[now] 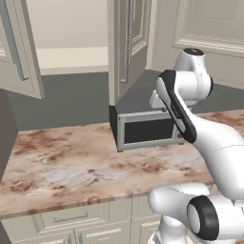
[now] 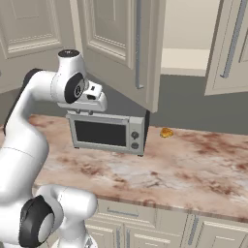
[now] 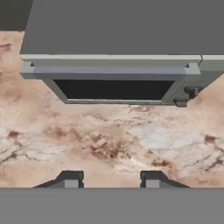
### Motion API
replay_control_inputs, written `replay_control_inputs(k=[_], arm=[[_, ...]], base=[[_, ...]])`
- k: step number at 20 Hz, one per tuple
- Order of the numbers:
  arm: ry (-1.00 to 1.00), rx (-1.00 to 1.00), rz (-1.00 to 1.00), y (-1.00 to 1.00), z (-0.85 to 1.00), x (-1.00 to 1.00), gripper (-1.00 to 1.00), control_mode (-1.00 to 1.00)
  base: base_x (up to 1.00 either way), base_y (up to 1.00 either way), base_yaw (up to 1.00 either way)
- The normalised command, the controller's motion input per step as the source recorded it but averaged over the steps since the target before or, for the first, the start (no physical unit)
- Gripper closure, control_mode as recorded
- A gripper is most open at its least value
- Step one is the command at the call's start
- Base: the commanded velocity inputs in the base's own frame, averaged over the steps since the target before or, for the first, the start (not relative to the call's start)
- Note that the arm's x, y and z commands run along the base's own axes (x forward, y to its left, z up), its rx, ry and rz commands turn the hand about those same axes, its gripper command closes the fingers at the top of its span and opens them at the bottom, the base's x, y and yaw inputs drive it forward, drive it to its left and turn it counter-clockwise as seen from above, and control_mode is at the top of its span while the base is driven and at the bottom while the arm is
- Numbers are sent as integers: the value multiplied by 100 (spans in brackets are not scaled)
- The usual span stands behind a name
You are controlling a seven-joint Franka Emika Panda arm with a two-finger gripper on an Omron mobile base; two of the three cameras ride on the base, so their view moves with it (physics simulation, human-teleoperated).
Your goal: Close all open cabinet doors.
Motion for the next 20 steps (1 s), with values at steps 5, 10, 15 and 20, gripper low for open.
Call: replay_control_inputs(k=[5,10,15,20], arm=[[-10,0,1,1,0,-25,-100,-100],[-46,-1,6,18,11,-33,-100,-100],[-48,-1,3,33,21,-50,-100,-100],[-44,0,0,31,42,-38,-100,-100]], base=[[0,0,0],[0,0,0],[0,0,0],[0,0,0]])
